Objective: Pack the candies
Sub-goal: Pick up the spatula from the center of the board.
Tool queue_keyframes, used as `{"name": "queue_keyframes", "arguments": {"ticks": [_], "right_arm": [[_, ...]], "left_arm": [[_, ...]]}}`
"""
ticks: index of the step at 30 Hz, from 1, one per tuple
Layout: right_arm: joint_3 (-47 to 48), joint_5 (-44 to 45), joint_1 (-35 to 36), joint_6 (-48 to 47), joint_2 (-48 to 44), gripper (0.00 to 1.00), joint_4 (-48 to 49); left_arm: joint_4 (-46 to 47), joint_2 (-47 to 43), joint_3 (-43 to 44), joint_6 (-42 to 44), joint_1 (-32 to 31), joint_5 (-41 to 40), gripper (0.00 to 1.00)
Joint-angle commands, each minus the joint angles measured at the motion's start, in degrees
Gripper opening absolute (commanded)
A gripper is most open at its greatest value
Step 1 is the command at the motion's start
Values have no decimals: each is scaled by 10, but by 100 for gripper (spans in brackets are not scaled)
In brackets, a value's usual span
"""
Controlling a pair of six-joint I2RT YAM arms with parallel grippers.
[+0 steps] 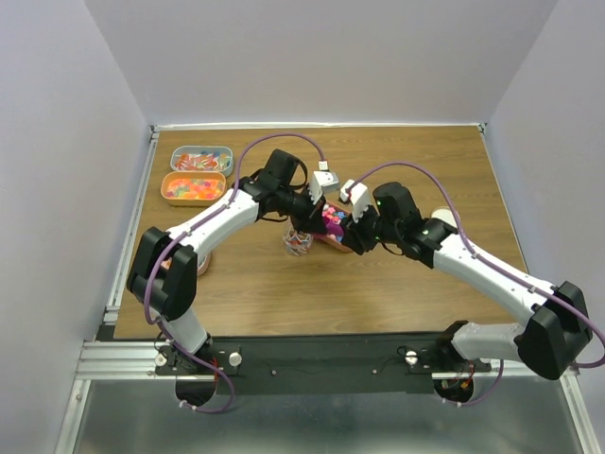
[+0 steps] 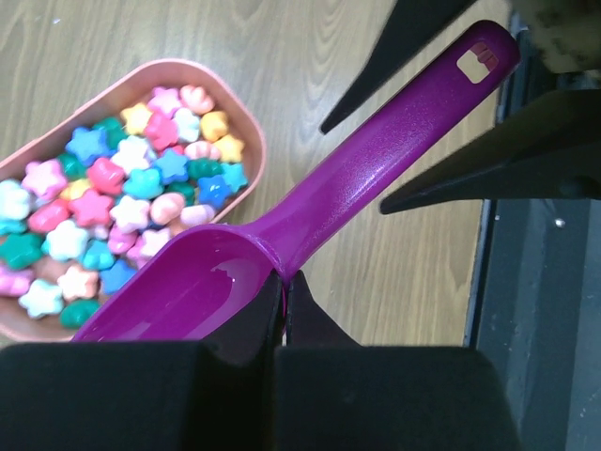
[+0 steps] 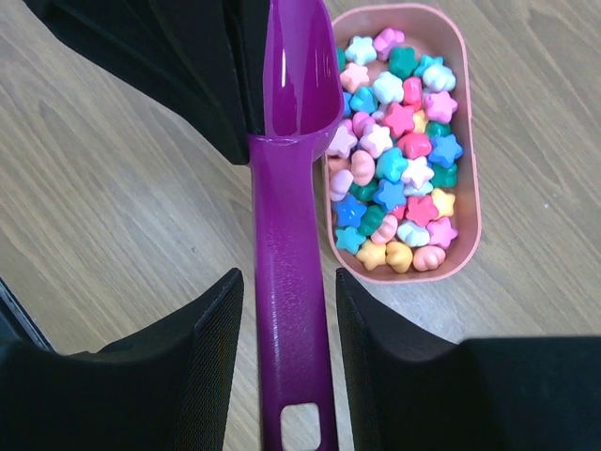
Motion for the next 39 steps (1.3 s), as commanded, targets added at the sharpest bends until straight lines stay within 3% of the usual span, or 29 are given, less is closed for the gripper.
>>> {"name": "queue_keyframes", "arguments": {"ticks": [1, 10, 14, 19, 20, 25, 26, 30, 31, 32, 33, 36, 39], "right_arm": [[31, -19, 1, 6, 6, 52, 12], [32, -19, 1, 6, 23, 52, 8], [29, -22, 1, 3, 27, 39, 7], [28, -12, 1, 3, 32, 30, 7], [27, -8, 1, 3, 32, 23, 8], [17, -1, 1, 7, 25, 10, 8], [16, -1, 1, 7, 24, 3, 8], [6, 3, 1, 12, 12, 1, 7], [3, 10, 1, 14, 9, 1, 7], [-2, 16, 1, 16, 0, 1, 7], [-5, 23, 0, 19, -4, 1, 7], [-7, 56, 1, 28, -14, 1, -9], [9, 88, 1, 28, -18, 1, -47]], "left_arm": [[-29, -1, 29, -2, -11, -63, 0], [-33, -6, 48, -5, -20, -64, 0], [-32, -11, 49, -7, -20, -59, 0], [-20, -22, 37, -4, -20, -54, 0], [-14, -25, 35, -4, -20, -54, 0], [-1, -32, 24, -13, -19, -54, 0], [5, -33, 24, -17, -19, -53, 0], [20, -37, 23, -43, -8, -62, 1], [25, -40, 22, -53, -3, -64, 4], [37, -42, 21, -62, 3, -66, 14], [43, -50, 18, -70, 12, -65, 35], [66, -69, 11, -101, 46, -72, 59], [98, -91, -3, -140, 80, -98, 64]]}}
